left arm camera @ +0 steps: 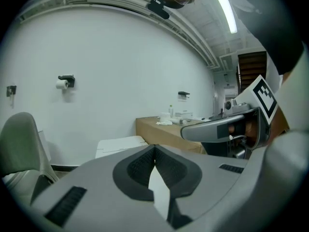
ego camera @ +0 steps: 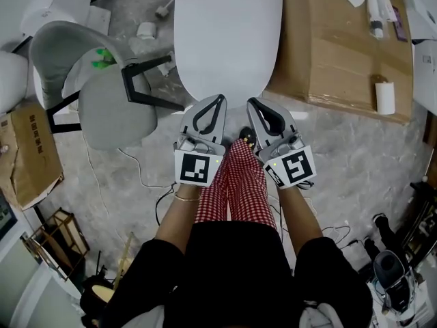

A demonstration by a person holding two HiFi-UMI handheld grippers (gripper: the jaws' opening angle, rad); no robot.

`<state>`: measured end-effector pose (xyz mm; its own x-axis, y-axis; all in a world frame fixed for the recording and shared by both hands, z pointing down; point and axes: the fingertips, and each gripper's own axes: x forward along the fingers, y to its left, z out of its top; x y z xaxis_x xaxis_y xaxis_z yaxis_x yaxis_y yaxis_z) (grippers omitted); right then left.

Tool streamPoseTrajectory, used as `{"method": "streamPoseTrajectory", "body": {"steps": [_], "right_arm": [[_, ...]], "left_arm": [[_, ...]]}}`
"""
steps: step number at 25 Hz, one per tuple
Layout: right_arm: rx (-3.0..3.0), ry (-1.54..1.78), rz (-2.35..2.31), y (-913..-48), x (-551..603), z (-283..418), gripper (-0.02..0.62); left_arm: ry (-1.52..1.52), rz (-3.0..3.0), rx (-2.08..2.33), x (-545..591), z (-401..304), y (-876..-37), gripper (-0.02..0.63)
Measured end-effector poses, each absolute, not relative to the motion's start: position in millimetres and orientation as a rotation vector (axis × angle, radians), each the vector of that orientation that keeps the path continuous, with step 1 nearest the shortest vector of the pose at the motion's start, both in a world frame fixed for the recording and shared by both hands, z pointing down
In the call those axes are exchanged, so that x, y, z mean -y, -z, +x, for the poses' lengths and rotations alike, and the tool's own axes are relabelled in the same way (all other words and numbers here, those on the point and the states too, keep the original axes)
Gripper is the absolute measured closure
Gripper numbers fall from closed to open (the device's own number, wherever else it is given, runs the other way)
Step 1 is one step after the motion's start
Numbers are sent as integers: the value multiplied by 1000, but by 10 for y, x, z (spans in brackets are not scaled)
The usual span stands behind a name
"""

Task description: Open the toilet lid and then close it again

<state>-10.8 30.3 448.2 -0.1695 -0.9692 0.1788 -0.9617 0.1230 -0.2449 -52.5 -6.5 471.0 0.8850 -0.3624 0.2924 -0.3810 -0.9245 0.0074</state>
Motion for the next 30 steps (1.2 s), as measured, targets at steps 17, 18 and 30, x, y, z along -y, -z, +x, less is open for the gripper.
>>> {"method": "streamPoseTrajectory", "body": {"steps": [17, 18, 30], "right_arm": [[-2353, 625, -2039, -5233, -376, -195, 574], [-2350, 629, -2041, -5259, -375, -194, 574], [-2296, 723, -2118, -5824, -471, -162, 574]], "left_arm": [[-601, 2935, 524, -142, -648, -5460, 603], [-597, 2932, 523, -157, -642, -5484, 603], [-581, 2884, 497, -298, -701, -5976, 603]]}}
